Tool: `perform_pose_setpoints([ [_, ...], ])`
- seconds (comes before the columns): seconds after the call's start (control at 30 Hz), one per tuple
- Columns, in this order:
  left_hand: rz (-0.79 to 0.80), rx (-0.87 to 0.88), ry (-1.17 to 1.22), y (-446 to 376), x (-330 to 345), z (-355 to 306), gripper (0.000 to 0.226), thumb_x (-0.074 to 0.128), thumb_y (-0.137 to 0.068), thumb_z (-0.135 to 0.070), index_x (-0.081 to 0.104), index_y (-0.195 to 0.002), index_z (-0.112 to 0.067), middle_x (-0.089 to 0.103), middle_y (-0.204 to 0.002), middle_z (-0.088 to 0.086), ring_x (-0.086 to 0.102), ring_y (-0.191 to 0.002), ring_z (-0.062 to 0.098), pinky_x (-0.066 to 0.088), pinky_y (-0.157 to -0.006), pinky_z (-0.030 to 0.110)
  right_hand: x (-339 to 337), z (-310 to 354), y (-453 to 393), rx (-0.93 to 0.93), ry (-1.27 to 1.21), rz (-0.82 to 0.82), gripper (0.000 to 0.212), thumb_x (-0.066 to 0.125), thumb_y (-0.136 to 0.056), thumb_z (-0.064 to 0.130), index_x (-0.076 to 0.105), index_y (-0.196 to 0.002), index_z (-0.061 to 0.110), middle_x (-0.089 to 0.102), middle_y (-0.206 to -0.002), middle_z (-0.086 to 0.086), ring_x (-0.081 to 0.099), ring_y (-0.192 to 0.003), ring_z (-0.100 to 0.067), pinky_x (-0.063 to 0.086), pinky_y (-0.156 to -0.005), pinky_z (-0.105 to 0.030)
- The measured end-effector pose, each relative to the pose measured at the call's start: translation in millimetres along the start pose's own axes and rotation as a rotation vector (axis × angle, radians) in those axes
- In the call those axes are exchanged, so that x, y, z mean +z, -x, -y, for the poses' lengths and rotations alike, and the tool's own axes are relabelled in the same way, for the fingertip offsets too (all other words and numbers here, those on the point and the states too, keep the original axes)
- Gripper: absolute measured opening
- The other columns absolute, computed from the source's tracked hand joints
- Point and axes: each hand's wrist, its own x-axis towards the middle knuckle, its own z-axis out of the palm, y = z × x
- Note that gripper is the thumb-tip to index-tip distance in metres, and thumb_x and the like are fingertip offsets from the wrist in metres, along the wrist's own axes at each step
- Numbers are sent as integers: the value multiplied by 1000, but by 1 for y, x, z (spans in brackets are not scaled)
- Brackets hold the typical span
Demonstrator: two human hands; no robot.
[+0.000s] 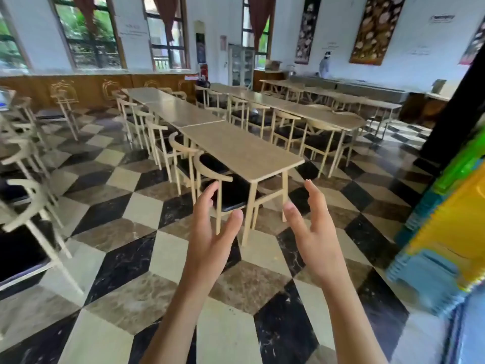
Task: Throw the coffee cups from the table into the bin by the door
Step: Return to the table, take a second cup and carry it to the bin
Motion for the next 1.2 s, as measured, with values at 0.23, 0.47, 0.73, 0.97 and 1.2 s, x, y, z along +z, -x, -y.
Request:
perform_pose_setpoints([
  [0.23, -354, -40, -122, 53, -225, -12, 69, 60, -78, -68, 36, -142, -56, 37, -146, -39, 32, -133, -19, 31, -100, 9, 196, 120, 64, -100, -222, 351, 72, 49, -87, 61, 25, -151, 35, 26, -149, 27, 25, -139, 6, 26, -110, -23],
  [0.47, -760, -56, -267, 121, -416, -29, 71, 64, -80, -69, 39, -143, -48, 40, -142, -41, 35, -134, -16, 33, -100, 7, 366, 233, 133, -163, -407, 705, 66, 51, -90, 56, 25, -149, 43, 28, -151, 27, 24, -135, 9, 24, -105, -20],
  [0.73, -1068, -140, -449, 161, -565, -18, 68, 62, -86, -57, 38, -148, -39, 42, -151, -17, 39, -139, 6, 36, -115, 43, 527, 318, 189, -231, -518, 1015, 67, 55, -90, 52, 26, -150, 39, 29, -158, 11, 26, -142, -5, 27, -111, -30],
  [0.97, -1170, -222, -548, 122, -694, 27, 64, 63, -88, -54, 38, -146, -41, 39, -139, -27, 38, -135, 5, 35, -113, 41, 685, 360, 180, -259, -540, 1113, 67, 53, -90, 54, 27, -150, 37, 28, -158, 14, 25, -139, 3, 30, -113, -28],
  [1.2, -1231, -291, -545, 83, -815, 71, 64, 64, -90, -51, 38, -147, -39, 40, -143, -25, 38, -139, 8, 34, -116, 48, 822, 400, 165, -218, -520, 1187, 65, 54, -91, 51, 29, -149, 34, 32, -157, 11, 29, -143, -6, 32, -116, -37],
])
